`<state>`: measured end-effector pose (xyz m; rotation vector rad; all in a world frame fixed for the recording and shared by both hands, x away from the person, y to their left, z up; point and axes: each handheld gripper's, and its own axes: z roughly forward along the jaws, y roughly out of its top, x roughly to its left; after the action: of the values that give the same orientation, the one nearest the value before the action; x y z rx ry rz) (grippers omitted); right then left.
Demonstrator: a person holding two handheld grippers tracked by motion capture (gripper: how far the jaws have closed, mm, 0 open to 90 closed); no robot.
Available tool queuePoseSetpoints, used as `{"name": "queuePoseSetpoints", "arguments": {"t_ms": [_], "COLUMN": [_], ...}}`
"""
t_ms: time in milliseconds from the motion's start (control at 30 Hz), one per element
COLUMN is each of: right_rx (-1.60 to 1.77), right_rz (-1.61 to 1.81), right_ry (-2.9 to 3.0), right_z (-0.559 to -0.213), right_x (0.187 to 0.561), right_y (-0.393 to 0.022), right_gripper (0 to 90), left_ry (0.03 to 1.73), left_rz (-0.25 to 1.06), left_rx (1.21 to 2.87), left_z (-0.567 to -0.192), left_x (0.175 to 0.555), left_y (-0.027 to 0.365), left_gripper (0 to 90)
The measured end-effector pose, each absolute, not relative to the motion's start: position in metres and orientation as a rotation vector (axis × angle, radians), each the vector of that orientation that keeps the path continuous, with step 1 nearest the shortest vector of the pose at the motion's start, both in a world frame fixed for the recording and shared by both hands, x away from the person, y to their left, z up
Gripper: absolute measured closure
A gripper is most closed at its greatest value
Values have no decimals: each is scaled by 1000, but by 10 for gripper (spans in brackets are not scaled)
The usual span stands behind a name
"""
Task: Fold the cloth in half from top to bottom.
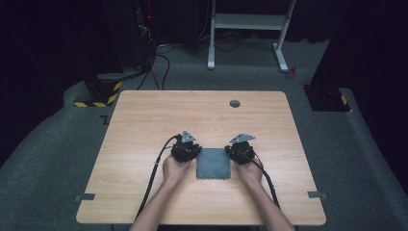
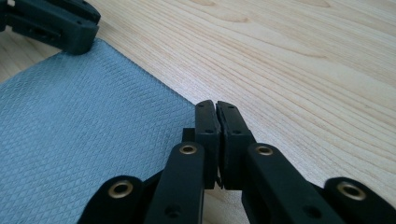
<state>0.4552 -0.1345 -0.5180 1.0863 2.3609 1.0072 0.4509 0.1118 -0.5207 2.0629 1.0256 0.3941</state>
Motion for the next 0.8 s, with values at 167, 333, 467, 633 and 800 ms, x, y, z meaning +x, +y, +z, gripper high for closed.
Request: {"name": "queuePoseSetpoints", "arguments": {"t_ms": [167,333,467,633,800], "right_rx": [1083,1058,1072,1118,1112], "right_rz": [1074,1092,1084,1122,1149], "right_ry": [2342,2359,2373,2368,2366], "right_z": [-509,-511,-518,-518,-518], "right_x": [446,439,438,437,433], "right_y": [-139,-139,-143,-151,-154], "right_gripper": [796,763,724,667,625], "left_ry": [981,978,983,989,1021], "left_rz": [390,409,403,361,364], "left_rx": [2066,2099,2083,2043,2004], "left_z": [-514,-522,-524,-520,-518], "left_x": [431,421,420,418,415], "left_y": [115,119,120,125,137], "left_gripper": [630,607,587,511,456]}}
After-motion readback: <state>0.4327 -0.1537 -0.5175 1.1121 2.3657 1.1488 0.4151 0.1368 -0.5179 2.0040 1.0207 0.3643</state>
